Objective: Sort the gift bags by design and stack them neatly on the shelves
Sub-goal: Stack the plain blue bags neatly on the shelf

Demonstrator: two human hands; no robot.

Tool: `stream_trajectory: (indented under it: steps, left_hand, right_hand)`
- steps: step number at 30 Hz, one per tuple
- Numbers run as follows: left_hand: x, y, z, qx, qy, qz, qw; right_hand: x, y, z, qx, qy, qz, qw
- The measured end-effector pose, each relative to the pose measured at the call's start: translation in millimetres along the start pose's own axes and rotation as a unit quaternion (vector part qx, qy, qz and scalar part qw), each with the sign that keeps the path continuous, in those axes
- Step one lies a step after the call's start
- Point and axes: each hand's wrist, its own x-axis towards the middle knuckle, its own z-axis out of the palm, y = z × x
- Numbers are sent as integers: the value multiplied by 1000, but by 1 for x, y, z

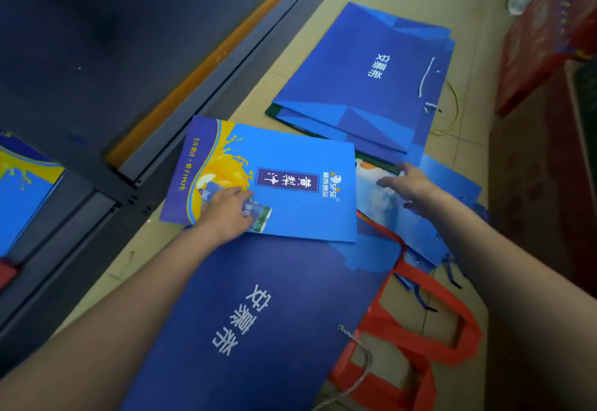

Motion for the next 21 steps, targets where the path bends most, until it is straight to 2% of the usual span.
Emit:
stream_trajectory:
  steps: [4,7,9,11,15,18,21]
  left_hand:
    - [-59,-18,25,1,71,-7,997]
    - [-100,-35,42,56,39,-1,998]
    - [-117,-40,48,95,34,44,994]
    - [-127,-35,49,97,55,85,990]
    - [-133,-18,45,81,55,49,994]
    - [-137,-16,39,74,62,46,994]
    - [-144,-18,33,70,70,55,994]
  right_hand:
    - [-11,22,35,-165,-39,-64,983]
    - [-35,52,57,-321,-69,-58,943]
    - [-49,60,61,-383,-61,-69,919]
    - [-58,56,58,-384,-58,-70,919]
    - [-72,30,49,-275,-58,-103,954]
    - [-86,4,58,-254,-18,-165,953]
    - [-90,-5,60,-280,-25,-155,947]
